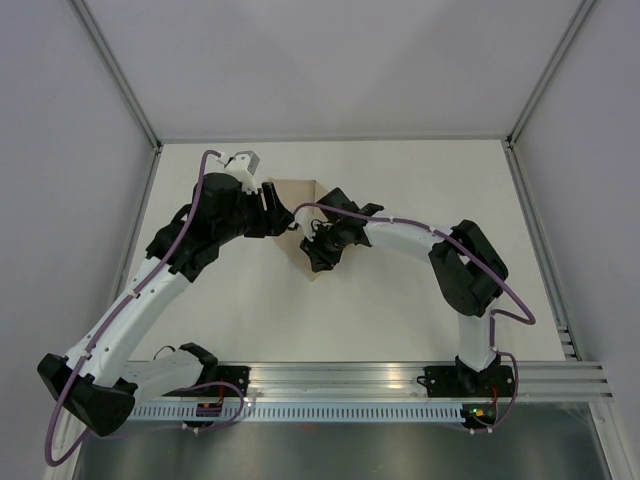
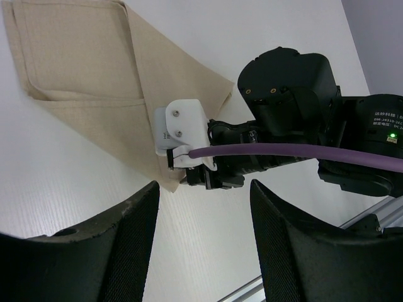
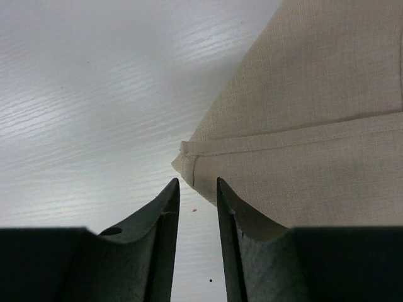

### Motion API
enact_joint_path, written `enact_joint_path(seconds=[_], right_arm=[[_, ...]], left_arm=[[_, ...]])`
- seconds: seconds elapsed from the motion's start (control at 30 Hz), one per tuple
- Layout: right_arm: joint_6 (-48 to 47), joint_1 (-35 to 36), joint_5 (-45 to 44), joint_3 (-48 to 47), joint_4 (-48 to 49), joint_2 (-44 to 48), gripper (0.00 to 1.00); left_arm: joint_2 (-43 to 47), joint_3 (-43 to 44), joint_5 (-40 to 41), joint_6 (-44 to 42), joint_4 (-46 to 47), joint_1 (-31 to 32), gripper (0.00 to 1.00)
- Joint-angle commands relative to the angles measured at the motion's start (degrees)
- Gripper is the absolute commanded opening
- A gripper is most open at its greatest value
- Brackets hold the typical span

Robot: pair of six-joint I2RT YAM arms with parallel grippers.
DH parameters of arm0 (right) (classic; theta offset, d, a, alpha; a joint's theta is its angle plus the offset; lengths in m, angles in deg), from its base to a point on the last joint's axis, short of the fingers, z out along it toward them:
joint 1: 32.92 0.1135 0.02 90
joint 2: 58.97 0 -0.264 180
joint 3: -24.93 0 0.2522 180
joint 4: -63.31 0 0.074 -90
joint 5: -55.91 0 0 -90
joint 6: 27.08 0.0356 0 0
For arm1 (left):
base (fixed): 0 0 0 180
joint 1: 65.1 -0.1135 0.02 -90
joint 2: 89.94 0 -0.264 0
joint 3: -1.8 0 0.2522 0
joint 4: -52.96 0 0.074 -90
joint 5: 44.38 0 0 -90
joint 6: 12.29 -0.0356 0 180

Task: Fold the napkin, place the utensils inside, and roll it up
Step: Fold the napkin at the center of the board, then adjust the napkin at the center of the board.

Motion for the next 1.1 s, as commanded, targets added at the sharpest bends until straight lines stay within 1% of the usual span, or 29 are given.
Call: enact_joint_path(seconds=[0.0, 0.2, 0.3, 0.4, 0.5, 0.57, 0.6, 0.67, 0.77, 0.8, 0.83, 0.87, 0.9, 0.93, 0.97, 1.07], right_arm=[[0.6, 0.1, 4.6, -3.8, -0.7, 0.6, 0.37], [2.3, -0.7, 6.5, -6.9, -2.8, -0.1, 0.39], [3.3, -2.9, 7.8, -7.7, -3.4, 0.5, 0.39], [4.3, -7.5, 10.0, -8.8, -5.1, 1.2, 0.39], [5.5, -15.2, 11.9, -9.2, -5.5, 2.5, 0.4], [6.7, -18.1, 9.6, -9.2, -4.8, 3.3, 0.41], [7.3, -19.3, 7.1, -9.3, -3.8, 3.3, 0.41], [7.8, -21.9, 2.0, -11.0, -4.2, 2.0, 0.42], [7.9, -23.8, -2.5, -13.9, -4.4, -1.2, 0.41], [7.8, -24.4, -3.7, -15.2, -4.3, -2.2, 0.41], [7.8, -24.4, -5.7, -16.0, -4.3, -4.3, 0.41], [7.9, -24.5, -6.5, -16.8, -4.3, -5.4, 0.41], [8.0, -24.4, -7.5, -18.4, -4.3, -6.5, 0.41], [8.1, -24.4, -8.8, -19.2, -4.3, -8.6, 0.41], [8.5, -24.4, -9.4, -20.2, -4.8, -9.8, 0.41], [9.4, -24.4, -12.2, -23.6, -4.9, -13.9, 0.4]], left_arm=[[0.2, 2.4, -0.5, -1.6, 1.0, 0.1, 0.65], [0.4, 3.3, -0.2, -1.8, 1.0, 0.1, 0.66], [0.5, 3.5, 0.5, -2.1, 1.0, 0.1, 0.67], [-0.2, 3.4, 0.6, -2.5, 2.3, 0.1, 0.67], [-1.4, 2.9, -0.1, -2.6, 4.2, 0.1, 0.67], [-2.4, 2.3, 0.7, -1.8, 5.3, 0.2, 0.67], [-2.9, 1.5, 1.4, -1.1, 6.0, 0.1, 0.67], [-4.6, 0.6, 6.2, 1.2, 7.3, 0.1, 0.66], [-7.6, -1.9, 12.7, 7.0, 8.3, 0.1, 0.61], [-8.7, -2.9, 14.2, 8.0, 8.5, -0.3, 0.58], [-10.7, -3.6, 14.7, 8.6, 9.4, -1.0, 0.56], [-11.8, -4.8, 14.0, 10.0, 9.7, -2.0, 0.54], [-12.7, -5.6, 12.4, 10.8, 10.0, -4.4, 0.48], [-14.0, -6.5, 11.5, 11.7, 11.7, -5.6, 0.46], [-14.6, -8.5, 10.8, 12.1, 12.5, -7.6, 0.42], [-17.6, -10.8, 10.1, 13.3, 13.9, -10.0, 0.33]])
